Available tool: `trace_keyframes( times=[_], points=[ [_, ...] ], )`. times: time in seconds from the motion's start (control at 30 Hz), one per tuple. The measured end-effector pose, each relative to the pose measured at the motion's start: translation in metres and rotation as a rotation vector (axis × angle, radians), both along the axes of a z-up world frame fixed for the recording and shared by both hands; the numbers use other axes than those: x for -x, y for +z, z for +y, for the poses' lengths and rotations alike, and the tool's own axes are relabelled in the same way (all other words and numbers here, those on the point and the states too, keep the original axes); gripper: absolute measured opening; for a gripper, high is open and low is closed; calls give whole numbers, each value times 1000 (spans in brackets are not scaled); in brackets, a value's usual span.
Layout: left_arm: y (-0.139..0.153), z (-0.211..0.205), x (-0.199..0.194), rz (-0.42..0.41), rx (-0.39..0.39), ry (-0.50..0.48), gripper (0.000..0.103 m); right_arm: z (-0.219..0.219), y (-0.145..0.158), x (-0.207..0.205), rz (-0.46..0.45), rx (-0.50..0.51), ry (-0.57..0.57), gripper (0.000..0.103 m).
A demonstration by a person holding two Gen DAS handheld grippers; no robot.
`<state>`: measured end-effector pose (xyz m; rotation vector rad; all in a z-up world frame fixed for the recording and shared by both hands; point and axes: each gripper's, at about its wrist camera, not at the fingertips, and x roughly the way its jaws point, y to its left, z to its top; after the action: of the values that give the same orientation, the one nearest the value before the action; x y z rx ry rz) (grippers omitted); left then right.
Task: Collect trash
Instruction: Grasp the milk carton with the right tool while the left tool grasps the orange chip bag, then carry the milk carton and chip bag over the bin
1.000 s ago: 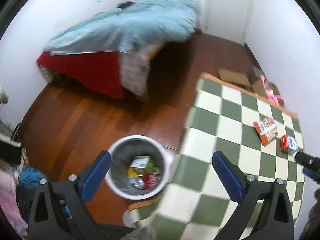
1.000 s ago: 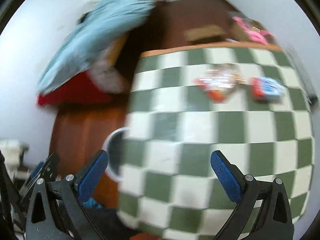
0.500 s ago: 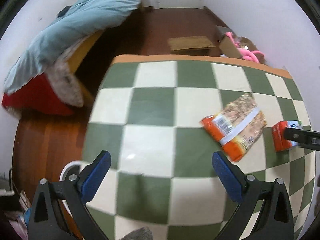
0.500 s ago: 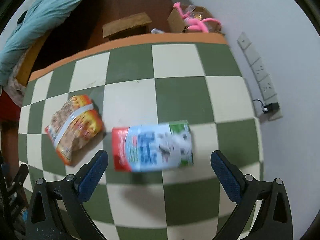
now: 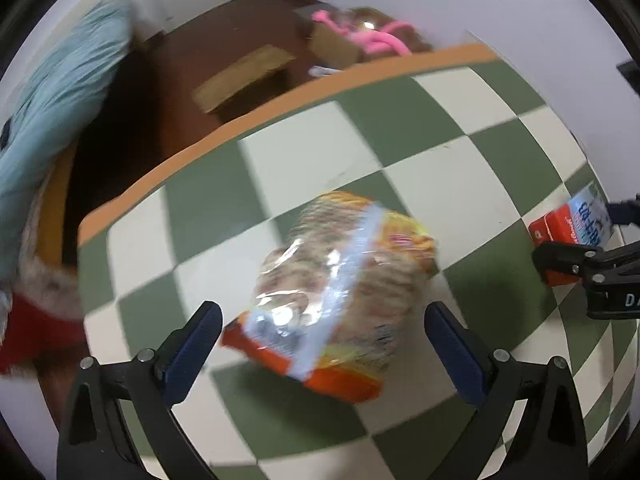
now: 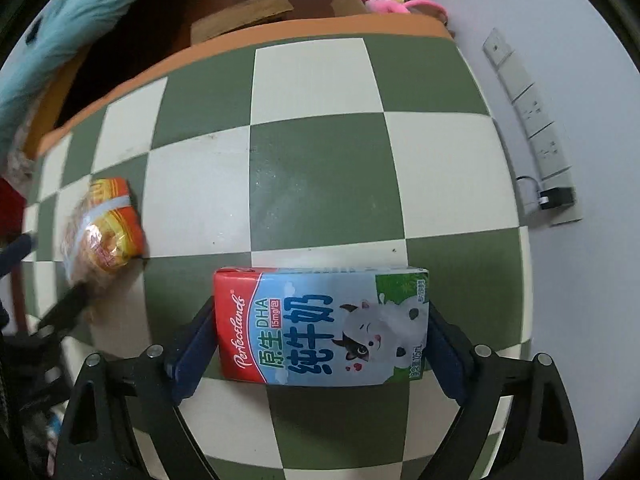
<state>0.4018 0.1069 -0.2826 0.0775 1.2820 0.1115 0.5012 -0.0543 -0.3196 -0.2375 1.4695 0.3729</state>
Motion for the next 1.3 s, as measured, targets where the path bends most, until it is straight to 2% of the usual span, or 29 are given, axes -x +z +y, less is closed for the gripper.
trace_keyframes(
  times=[0.13,0.2,0.27,0.3,0.37,0.4,0.6,0.8,1.07,1.3],
  points=[
    [-6,-3,-12,21,29,-34,100,0,-2,-1,15,14,1,95],
    [-5,-1,-13,13,59,-22,76,4,-1,-5,21,28,2,96],
    [-3,4,-12,0,83,-1,61,5,2,-4,20,40,4,96],
    [-1,5,-10,-12,93,9,46,7,0,-6,18,46,7,96],
    [1,7,-5,-21,122,26,32,7,2,-6,4,49,8,95],
    [3,7,-1,-27,124,32,30,8,2,-5,-5,56,14,94],
    [14,4,27,-66,126,85,27,10,7,11,-52,62,34,92],
    [49,15,68,-164,132,203,27,12,27,30,-103,27,50,92],
    [112,49,134,-310,116,321,27,30,82,78,-166,-91,101,92],
    [162,88,217,-408,80,420,27,79,138,143,-208,-207,195,92]
  ],
)
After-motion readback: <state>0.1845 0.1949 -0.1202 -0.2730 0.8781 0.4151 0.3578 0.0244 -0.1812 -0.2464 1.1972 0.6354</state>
